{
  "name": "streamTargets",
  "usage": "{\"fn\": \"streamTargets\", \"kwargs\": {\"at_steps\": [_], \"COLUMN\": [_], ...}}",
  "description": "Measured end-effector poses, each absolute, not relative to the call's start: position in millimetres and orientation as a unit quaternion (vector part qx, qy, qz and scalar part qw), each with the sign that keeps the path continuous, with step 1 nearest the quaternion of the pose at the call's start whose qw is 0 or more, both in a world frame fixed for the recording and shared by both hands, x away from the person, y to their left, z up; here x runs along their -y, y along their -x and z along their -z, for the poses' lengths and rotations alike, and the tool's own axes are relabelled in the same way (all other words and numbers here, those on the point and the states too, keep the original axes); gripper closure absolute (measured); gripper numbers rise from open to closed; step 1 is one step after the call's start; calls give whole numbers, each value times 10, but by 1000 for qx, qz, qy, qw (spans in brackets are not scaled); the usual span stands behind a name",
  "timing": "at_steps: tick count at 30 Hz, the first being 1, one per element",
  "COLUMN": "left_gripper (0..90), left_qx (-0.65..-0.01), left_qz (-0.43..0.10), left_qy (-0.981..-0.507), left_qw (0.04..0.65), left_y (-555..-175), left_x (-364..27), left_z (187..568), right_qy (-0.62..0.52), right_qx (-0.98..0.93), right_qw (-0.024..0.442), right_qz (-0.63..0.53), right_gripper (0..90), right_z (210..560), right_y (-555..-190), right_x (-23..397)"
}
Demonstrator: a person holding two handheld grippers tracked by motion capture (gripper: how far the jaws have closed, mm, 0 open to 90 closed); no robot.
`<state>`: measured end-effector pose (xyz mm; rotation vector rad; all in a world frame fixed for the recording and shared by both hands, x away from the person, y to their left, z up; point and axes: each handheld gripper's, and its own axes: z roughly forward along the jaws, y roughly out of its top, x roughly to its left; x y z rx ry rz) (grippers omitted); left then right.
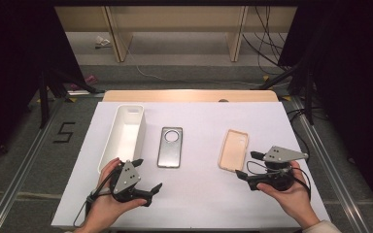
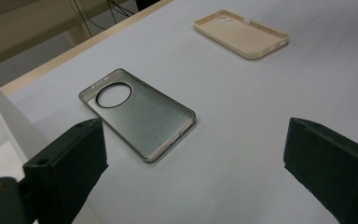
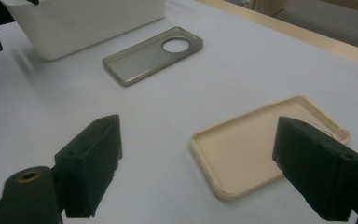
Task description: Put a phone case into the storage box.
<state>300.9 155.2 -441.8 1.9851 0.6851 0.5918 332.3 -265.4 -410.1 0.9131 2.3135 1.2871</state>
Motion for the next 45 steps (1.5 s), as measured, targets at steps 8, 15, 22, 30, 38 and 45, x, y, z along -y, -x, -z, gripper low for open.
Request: {"fn": "streamTargets", "kwargs": {"at_steps": [8,15,22,30,38,45], "left_gripper": [122,516,895,897,898,898], "left_qx": [-278,-278,-281,-283,-284,-296], "left_qz": [-244,-263,-266,-246,-226,-197], "left_qy": [-809,-829,-872,-899,-905,-906], "left_qw": [457,408,300,224,221,229], "left_y": [-3020,-3144,-3427,-3678,-3896,-4007], "left_x": [-1526,-1392,-1223,-966,-768,-665], "left_z": [4429,4407,4415,4548,4636,4718], "right_qy": [-324,-331,-331,-331,-330,-330], "right_qx": [-813,-808,-808,-807,-807,-806], "right_qw": [169,170,170,168,168,168], "right_qz": [-453,-456,-457,-459,-460,-461], "right_gripper": [165,165,165,165,165,165], "right_z": [4100,4094,4095,4096,4093,4094], "right_y": [-3327,-3340,-3344,-3352,-3352,-3354], "right_x": [2654,2667,2659,2667,2665,2673]}}
